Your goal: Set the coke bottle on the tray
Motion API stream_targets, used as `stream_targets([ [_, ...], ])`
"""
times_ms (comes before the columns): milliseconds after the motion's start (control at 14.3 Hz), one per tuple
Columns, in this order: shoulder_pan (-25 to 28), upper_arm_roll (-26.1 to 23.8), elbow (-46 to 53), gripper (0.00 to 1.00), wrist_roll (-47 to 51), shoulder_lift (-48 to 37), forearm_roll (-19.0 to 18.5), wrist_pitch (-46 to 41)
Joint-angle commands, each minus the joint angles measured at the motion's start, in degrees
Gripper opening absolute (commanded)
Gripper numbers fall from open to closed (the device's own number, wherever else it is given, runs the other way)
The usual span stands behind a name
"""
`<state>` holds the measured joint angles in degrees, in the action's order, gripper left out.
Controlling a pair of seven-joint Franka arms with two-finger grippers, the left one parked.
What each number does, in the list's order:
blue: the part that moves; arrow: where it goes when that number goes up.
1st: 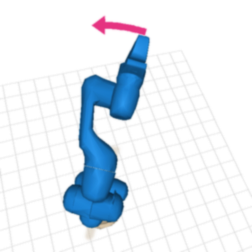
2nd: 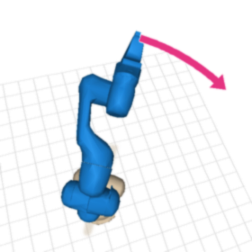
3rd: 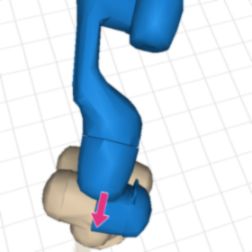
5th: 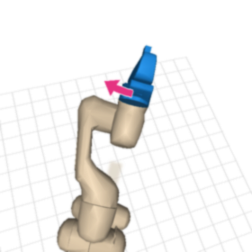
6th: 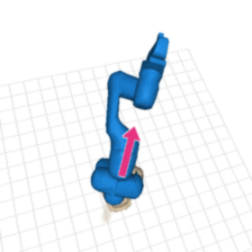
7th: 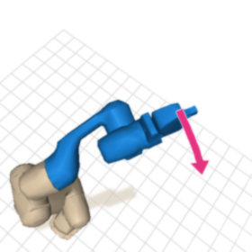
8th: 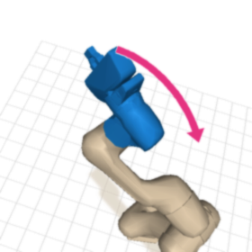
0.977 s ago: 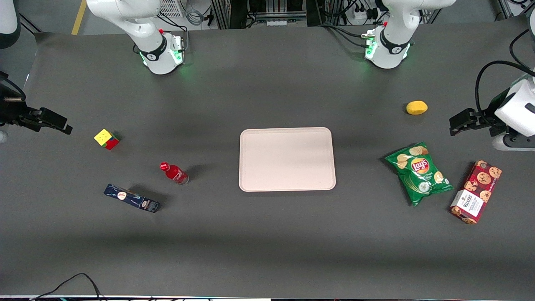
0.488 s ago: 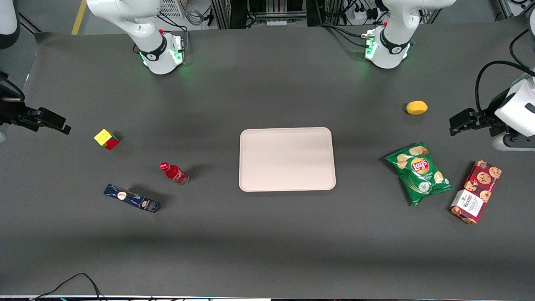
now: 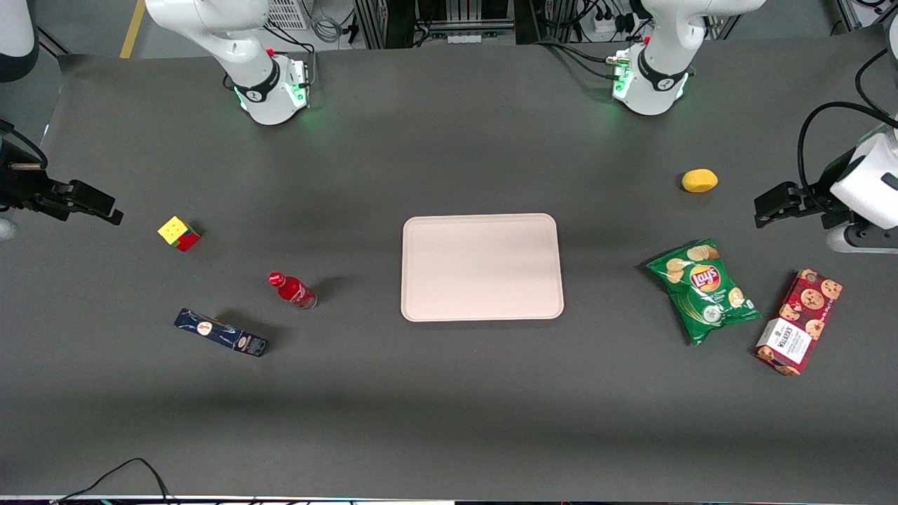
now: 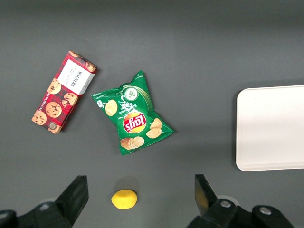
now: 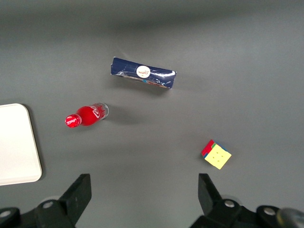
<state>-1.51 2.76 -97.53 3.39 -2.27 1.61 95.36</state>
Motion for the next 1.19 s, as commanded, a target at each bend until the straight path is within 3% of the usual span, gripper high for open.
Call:
stream_targets([
  [0, 0.6, -2.5, 0.2, 1.0, -0.5, -0.7, -0.4, -1.6],
  [209, 5.3, -2.6, 0.2, 1.0, -1.4, -1.0, -0.2, -1.6],
  [488, 14.9, 1.0, 1.8, 1.0, 0.7, -0.4, 0.0, -1.1],
  [698, 15.3, 0.8, 1.5, 1.0, 1.4, 1.9, 0.1, -0.2],
  [977, 15.4, 0.3, -7.4, 1.0, 0.7, 4.2, 0.1, 10.3],
  [1116, 15.5, 0.1, -7.6, 1.0, 0.7, 7.2, 0.1, 11.1],
])
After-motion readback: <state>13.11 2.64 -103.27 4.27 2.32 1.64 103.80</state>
